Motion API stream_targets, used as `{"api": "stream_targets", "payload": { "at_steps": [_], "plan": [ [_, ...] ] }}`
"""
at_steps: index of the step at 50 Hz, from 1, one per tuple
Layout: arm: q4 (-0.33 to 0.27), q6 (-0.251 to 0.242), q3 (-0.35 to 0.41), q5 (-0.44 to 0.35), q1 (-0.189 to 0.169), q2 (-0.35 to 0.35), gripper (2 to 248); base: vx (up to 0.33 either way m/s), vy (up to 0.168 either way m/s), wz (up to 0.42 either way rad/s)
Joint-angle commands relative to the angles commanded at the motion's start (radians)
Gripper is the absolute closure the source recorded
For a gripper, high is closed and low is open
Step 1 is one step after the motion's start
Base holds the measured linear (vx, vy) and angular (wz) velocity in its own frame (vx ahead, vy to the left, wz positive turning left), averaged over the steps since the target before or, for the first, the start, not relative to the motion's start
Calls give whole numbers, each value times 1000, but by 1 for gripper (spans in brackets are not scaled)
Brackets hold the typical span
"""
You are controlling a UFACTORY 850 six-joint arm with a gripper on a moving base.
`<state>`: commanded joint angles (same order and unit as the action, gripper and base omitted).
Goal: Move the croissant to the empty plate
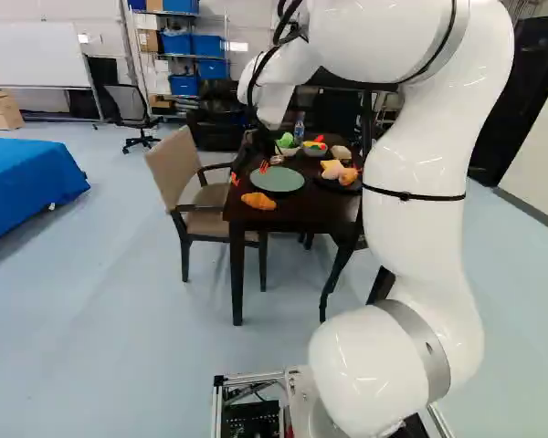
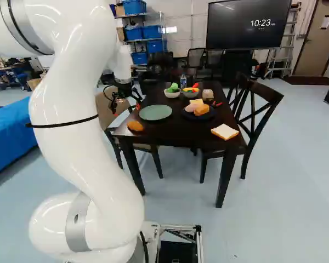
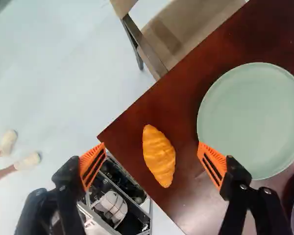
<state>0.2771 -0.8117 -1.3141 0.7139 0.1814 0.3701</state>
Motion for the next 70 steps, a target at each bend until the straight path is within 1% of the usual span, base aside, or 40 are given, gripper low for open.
{"api": "stream_targets", "payload": {
  "at_steps": [21,43,64,70],
  "plan": [
    [0,-221,0,37,0,0,3,0,0,0],
    [0,-452,0,118,0,0,3,0,0,0],
    [0,-452,-6,176,-1,4,3,0,0,0],
    [-6,-452,-14,182,-2,10,3,0,0,0]
  ]
}}
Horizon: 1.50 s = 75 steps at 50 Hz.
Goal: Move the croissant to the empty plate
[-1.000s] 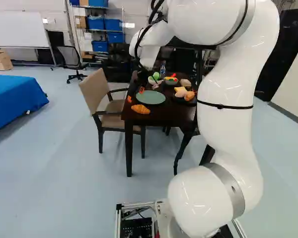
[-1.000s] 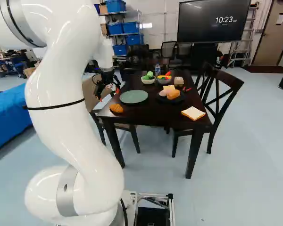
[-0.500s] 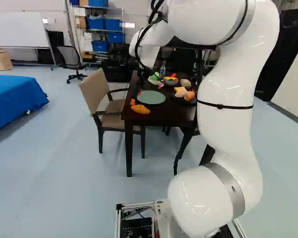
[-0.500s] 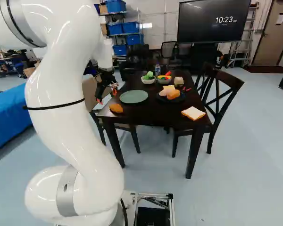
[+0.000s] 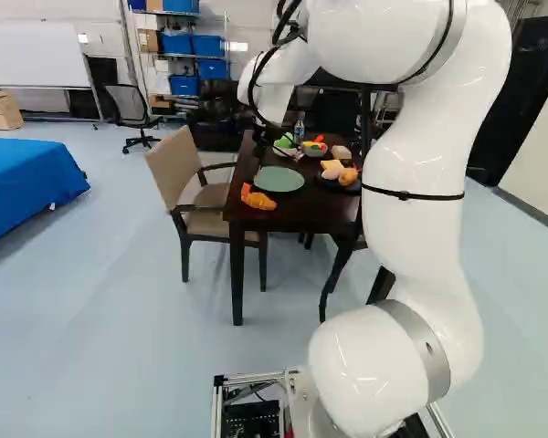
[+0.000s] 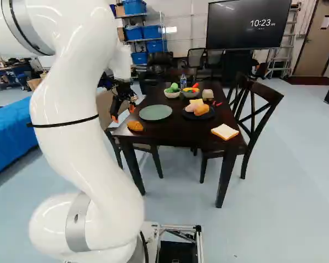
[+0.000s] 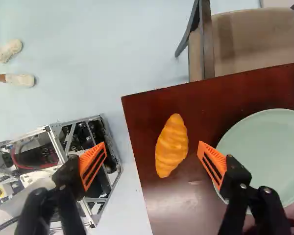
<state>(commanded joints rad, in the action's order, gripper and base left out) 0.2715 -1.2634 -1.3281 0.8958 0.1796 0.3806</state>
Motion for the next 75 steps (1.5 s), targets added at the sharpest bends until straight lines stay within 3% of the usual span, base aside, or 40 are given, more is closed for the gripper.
{"api": "stream_targets", "payload": {
  "at_steps": [34,75],
  "plan": [
    [-87,0,-75,35,-10,56,3,0,0,0],
    [-109,0,-111,36,-11,175,3,0,0,0]
  ]
}}
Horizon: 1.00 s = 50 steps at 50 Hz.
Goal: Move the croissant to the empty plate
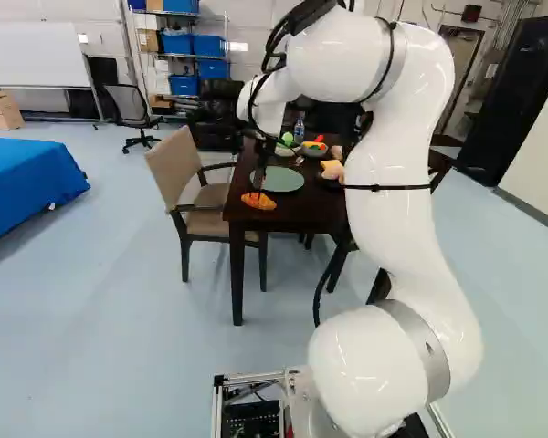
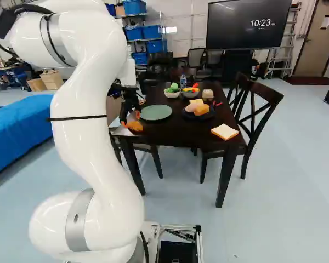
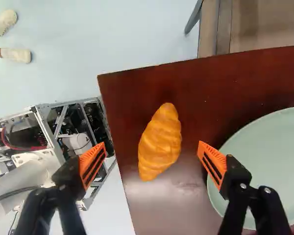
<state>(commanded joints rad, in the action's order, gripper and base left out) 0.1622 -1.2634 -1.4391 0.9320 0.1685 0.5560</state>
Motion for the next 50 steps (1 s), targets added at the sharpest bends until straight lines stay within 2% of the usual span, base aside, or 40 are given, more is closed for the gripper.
{"api": "stream_targets", "payload": {
  "at_steps": [50],
  "plan": [
    [0,0,-7,-3,0,23,3,0,0,0]
  ]
}}
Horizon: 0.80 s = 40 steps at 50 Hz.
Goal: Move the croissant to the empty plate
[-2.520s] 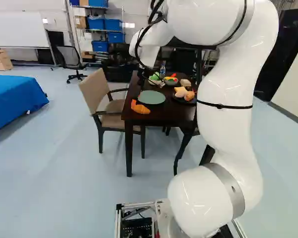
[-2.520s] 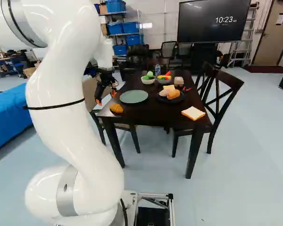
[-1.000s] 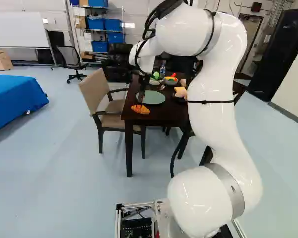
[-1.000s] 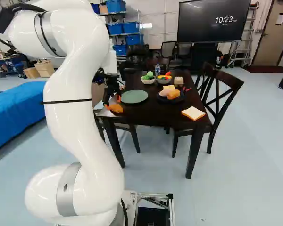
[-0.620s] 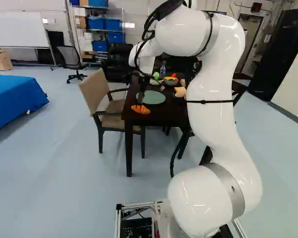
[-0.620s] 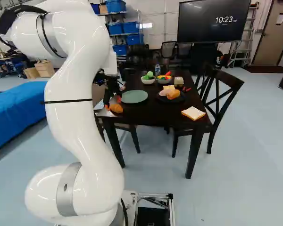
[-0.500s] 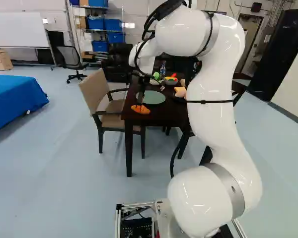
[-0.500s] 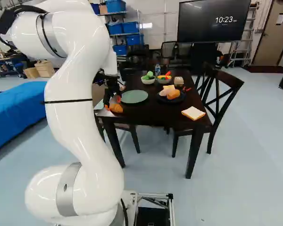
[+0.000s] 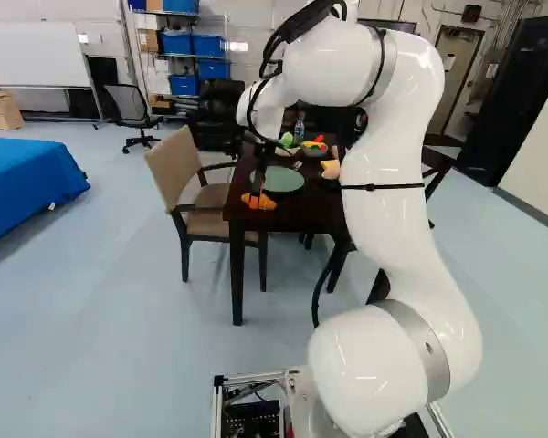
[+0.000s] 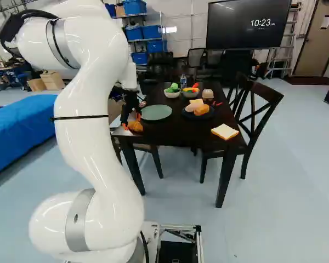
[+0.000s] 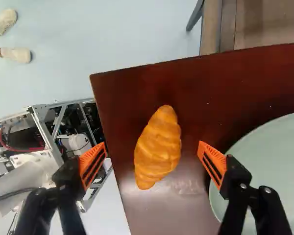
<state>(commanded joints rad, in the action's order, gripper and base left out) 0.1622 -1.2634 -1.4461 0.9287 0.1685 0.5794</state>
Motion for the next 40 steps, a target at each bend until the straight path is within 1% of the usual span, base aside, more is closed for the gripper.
{"api": "stream_targets", "payload": {
  "at_steps": [13,14,18,19,23,24,28,29,34,35,39,40],
  "plan": [
    [0,0,0,0,0,0,3,0,0,0],
    [0,0,0,0,0,0,8,0,0,0],
    [0,0,0,0,0,0,8,0,0,0],
    [0,0,0,0,0,0,20,0,0,0],
    [0,0,0,0,0,0,20,0,0,0],
    [0,0,0,0,0,0,33,0,0,0],
    [0,0,0,0,0,0,33,0,0,0],
    [0,0,0,0,0,0,45,0,0,0],
    [0,0,0,0,0,0,45,0,0,0],
    [0,0,0,0,0,0,57,0,0,0],
    [0,0,0,0,0,0,57,0,0,0],
    [0,0,0,0,0,0,69,0,0,0]
  ]
}}
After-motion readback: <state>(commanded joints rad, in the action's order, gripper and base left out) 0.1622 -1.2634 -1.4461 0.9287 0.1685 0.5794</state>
